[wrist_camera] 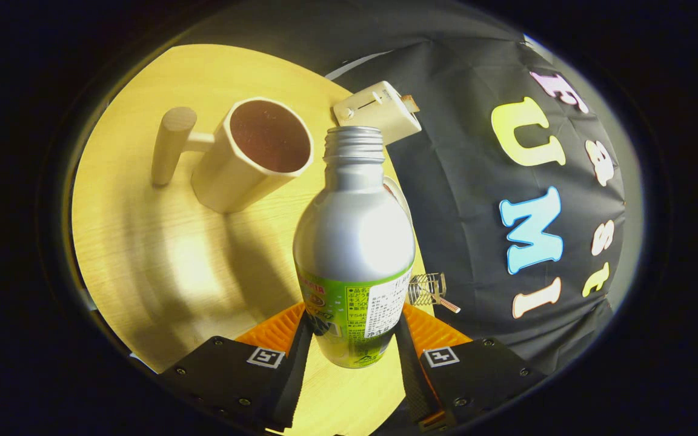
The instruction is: Take the bottle from table, then pour the juice into the cup, finally place the bottle on the coaster
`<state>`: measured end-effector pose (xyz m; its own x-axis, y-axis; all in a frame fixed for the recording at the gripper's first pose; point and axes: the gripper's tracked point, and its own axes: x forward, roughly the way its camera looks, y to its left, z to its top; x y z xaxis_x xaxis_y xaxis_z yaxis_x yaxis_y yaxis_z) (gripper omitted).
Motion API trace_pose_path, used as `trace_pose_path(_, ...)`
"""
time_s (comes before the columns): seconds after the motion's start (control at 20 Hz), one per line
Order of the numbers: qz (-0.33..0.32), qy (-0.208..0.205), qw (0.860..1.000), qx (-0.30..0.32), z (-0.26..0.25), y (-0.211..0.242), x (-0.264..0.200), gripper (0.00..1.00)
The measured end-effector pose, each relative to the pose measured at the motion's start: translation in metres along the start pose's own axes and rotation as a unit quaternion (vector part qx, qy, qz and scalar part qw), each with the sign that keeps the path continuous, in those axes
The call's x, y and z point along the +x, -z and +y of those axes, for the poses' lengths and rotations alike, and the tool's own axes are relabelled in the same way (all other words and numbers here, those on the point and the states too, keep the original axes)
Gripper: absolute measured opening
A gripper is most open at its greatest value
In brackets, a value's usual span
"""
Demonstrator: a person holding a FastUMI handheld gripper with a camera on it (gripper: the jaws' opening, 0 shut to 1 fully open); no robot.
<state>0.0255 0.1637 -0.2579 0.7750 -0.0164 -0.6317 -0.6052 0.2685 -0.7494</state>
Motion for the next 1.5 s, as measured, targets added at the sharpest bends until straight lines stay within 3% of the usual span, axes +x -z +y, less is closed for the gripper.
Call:
trace_pose_path(0.7, 0.043, 0.006, 0.992, -0.117, -0.005, -0.009, 0.002, 0.69)
trace_pose_path(1.5, 0.088, 0.008, 0.976, -0.199, -0.019, -0.011, 0.005, 0.69)
